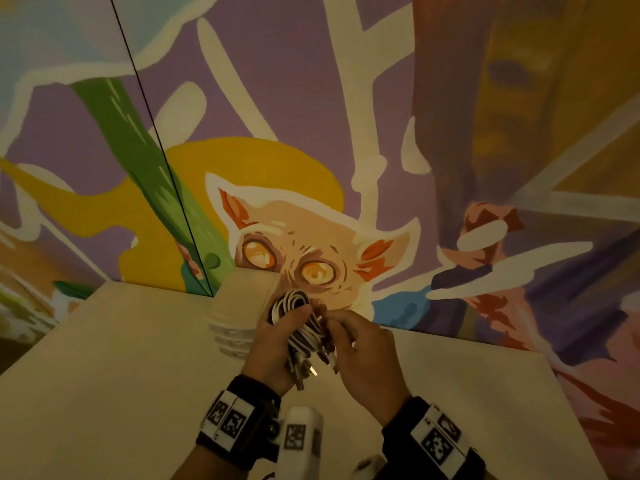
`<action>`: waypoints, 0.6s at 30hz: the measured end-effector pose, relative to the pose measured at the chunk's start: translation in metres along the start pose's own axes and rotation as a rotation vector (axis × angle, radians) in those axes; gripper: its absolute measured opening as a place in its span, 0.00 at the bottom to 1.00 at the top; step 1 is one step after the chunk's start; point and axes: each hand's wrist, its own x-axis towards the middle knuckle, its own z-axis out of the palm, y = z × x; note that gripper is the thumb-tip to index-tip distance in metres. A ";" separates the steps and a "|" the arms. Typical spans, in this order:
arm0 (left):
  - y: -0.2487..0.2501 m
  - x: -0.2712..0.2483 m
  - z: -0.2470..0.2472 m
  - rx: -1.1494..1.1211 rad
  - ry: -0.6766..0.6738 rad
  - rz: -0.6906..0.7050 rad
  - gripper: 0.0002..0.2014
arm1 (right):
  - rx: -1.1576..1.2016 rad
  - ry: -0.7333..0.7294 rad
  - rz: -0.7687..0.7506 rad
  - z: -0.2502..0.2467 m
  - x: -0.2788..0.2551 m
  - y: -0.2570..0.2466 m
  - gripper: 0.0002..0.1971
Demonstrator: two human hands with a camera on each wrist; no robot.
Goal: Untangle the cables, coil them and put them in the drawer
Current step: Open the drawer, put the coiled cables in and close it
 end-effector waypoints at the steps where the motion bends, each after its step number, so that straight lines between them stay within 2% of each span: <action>1: -0.001 0.002 -0.013 -0.014 0.032 -0.020 0.24 | 0.033 -0.054 0.014 0.005 -0.002 0.002 0.11; 3: -0.004 0.006 -0.042 -0.033 0.120 -0.043 0.24 | 0.056 -0.211 0.057 0.021 -0.003 0.008 0.10; 8: -0.011 0.019 -0.128 0.028 0.379 -0.108 0.10 | -0.128 -0.529 0.159 0.066 0.013 0.038 0.09; 10: -0.014 0.026 -0.157 0.071 0.458 -0.180 0.08 | -0.207 -0.631 0.204 0.085 0.030 0.047 0.10; 13: -0.021 0.038 -0.186 0.100 0.510 -0.279 0.07 | -0.362 -0.777 0.219 0.117 0.061 0.055 0.13; 18: -0.032 0.069 -0.209 0.110 0.512 -0.415 0.14 | -0.492 -0.925 0.182 0.172 0.111 0.073 0.15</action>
